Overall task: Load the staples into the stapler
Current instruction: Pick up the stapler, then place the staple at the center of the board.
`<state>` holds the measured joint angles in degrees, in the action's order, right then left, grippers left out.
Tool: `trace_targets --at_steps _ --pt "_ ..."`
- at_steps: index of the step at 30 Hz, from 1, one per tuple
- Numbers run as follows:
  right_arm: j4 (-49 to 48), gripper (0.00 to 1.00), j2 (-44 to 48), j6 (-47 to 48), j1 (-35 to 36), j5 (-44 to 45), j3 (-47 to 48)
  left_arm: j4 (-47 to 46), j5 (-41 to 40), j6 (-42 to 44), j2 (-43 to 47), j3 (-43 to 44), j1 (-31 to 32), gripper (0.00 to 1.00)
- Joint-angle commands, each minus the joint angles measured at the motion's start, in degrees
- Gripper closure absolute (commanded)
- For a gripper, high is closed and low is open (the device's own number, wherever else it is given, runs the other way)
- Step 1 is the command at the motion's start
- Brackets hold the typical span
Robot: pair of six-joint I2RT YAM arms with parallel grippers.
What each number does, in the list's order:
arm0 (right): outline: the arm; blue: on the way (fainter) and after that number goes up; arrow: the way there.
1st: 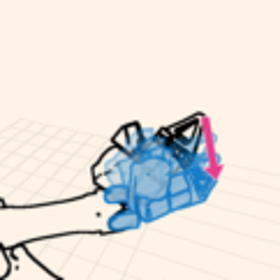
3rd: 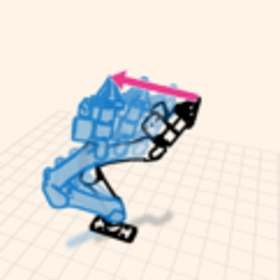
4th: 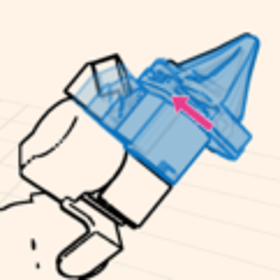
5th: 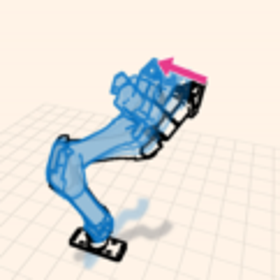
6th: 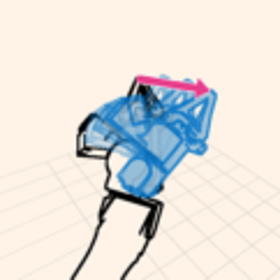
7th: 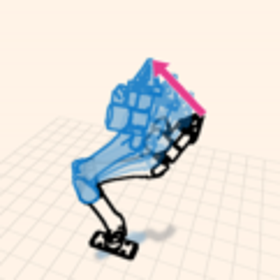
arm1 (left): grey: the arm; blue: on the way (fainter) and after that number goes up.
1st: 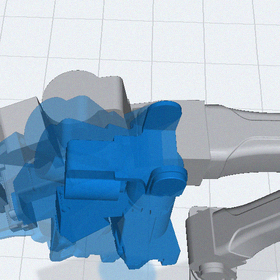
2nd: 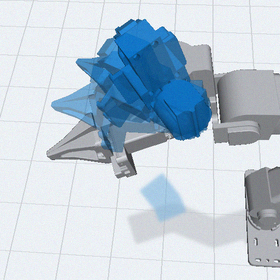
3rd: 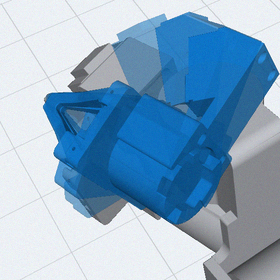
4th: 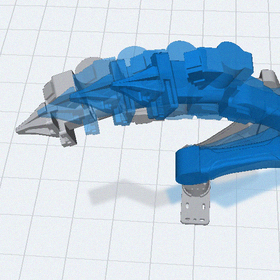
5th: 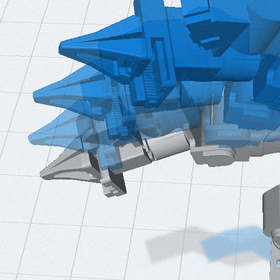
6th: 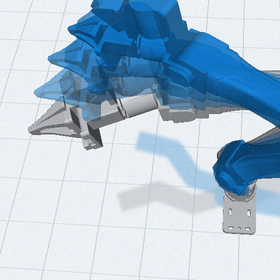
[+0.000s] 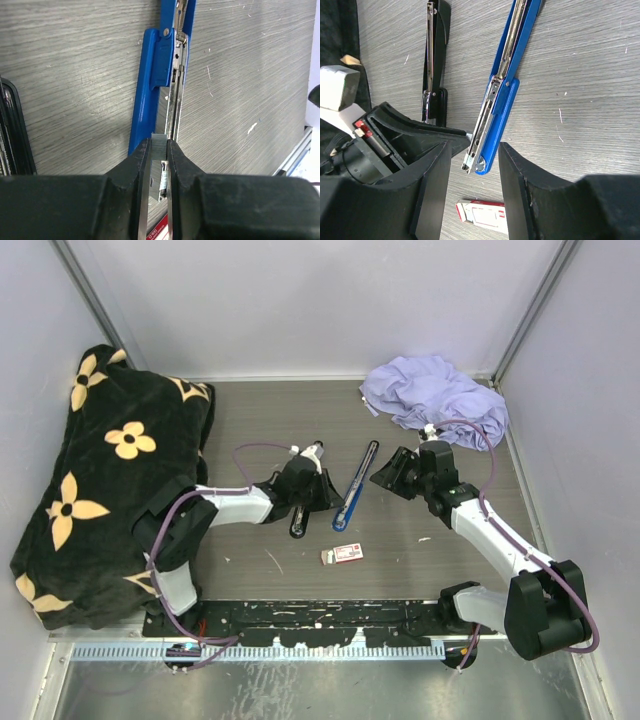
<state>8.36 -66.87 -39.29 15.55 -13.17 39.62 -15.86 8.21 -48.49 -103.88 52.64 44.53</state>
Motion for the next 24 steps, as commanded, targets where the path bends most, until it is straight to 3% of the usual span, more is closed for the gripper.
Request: trace_targets --at_steps 1,8,13,18,24 --pt "-1.49 0.52 1.52 0.53 -0.19 0.65 0.81 3.97 -4.54 4.65 4.82 3.51 0.92 0.85" --pt "-0.70 0.52 2.21 1.21 -0.23 1.71 1.19 10.76 -10.88 10.98 6.95 7.13 4.60 0.84" --pt "4.44 0.52 4.72 3.29 -0.25 9.53 2.48 15.03 -16.01 16.01 5.93 11.49 10.40 0.84" --pt "8.85 0.52 10.27 6.55 -0.21 17.02 2.50 17.19 -18.43 20.96 2.36 16.00 16.02 0.84" --pt "10.71 0.52 16.41 8.15 -0.22 19.49 0.72 15.06 -17.25 30.44 -2.49 18.73 20.26 0.83"
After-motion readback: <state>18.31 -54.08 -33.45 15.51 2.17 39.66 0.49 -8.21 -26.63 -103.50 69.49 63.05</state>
